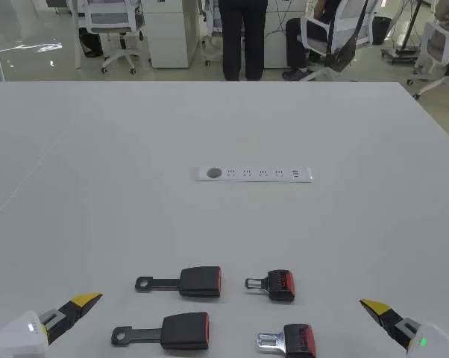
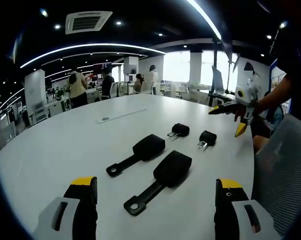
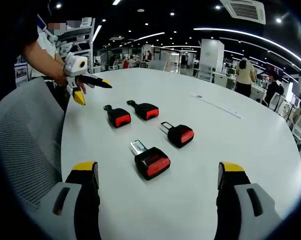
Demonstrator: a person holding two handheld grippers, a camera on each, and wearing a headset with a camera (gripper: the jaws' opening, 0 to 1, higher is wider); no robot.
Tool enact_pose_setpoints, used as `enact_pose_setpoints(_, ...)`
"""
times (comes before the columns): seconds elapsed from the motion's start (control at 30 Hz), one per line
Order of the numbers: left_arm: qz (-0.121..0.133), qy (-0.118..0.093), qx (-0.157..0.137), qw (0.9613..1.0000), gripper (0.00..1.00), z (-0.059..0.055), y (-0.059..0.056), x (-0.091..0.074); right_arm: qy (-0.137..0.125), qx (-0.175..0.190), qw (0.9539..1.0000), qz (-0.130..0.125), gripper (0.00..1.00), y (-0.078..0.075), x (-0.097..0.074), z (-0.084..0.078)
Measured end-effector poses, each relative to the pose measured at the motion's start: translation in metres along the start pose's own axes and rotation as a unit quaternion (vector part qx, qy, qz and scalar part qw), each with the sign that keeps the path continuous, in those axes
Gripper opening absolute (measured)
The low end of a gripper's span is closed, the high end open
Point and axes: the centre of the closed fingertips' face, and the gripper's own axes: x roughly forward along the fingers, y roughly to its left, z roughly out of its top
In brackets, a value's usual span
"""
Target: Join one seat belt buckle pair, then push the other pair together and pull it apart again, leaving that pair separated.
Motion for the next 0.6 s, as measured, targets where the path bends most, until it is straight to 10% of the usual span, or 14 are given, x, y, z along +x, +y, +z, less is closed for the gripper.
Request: enact_pose_setpoints(0.6,0.000,-0.002,0.002,1.0000,1.00,0.0026,-0.0014,-0.0002,-0.003,0.000,1.0000,-0.002,1.00,0.0000,-0.0008,0.0018)
